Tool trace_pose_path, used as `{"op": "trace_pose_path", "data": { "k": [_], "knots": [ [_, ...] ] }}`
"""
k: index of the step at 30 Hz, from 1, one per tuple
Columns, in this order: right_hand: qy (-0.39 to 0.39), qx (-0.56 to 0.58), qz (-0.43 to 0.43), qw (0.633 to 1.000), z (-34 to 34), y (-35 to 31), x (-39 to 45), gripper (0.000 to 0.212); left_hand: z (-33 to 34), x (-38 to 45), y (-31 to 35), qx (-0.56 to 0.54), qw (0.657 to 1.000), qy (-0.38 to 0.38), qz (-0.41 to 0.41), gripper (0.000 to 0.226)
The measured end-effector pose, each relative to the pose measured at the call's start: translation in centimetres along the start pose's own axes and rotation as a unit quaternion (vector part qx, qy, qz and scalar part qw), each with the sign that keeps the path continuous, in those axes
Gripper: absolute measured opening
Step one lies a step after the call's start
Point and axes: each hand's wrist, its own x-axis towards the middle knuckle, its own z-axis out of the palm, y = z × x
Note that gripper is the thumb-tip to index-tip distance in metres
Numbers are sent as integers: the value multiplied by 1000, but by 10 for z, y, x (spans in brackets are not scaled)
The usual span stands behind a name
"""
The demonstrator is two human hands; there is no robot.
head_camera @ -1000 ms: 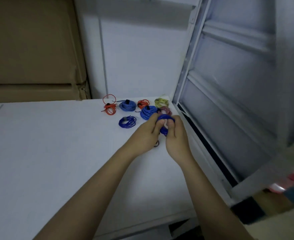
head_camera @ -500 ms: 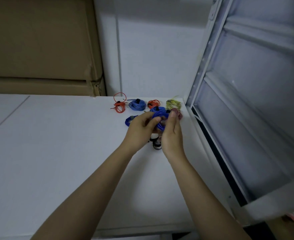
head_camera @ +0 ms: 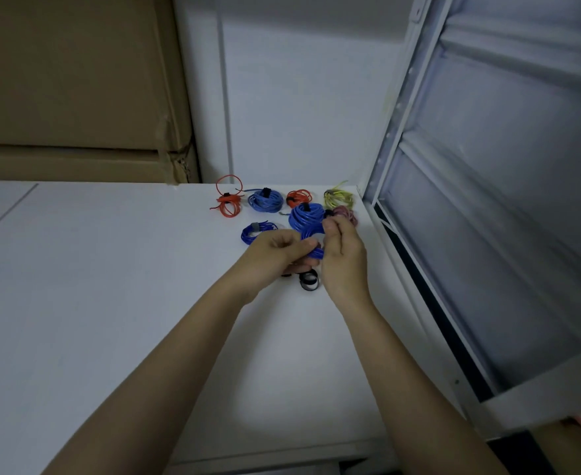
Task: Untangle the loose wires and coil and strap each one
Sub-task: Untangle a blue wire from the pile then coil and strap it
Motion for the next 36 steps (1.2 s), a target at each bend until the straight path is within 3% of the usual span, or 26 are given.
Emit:
{"op": "trace_pose_path", "data": {
  "k": [3,6,9,16,21,28,32,36],
  "knots": [
    [-3,-12,-5,1000,-5,7,-2,18,-15,-2,-6,46,997,54,12,19],
    [-14,-40,0,999,-14,15,-2,15,-35,0,-17,223,962,148,60,13],
    [10,-55,15,998,-22,29,-5,15,-49,3,-31,365,918,137,68,16],
    [36,-82,12,996,-27,44,-4,15,-38,13,-43,408,904,74,101,29],
    [23,-77,22,997,-24,48,-5,16,-33,20,-45,480,872,47,77,31],
    [11,-52,11,999,-22,42,-8,20,-38,18,-43,379,909,147,94,11],
    [-39,-20,14,999,-13,29,-4,27,-27,16,-34,176,968,144,104,7],
    [-92,-3,8,996,0,19,4,25,-18,15,-34,76,978,156,114,9]
  ]
}}
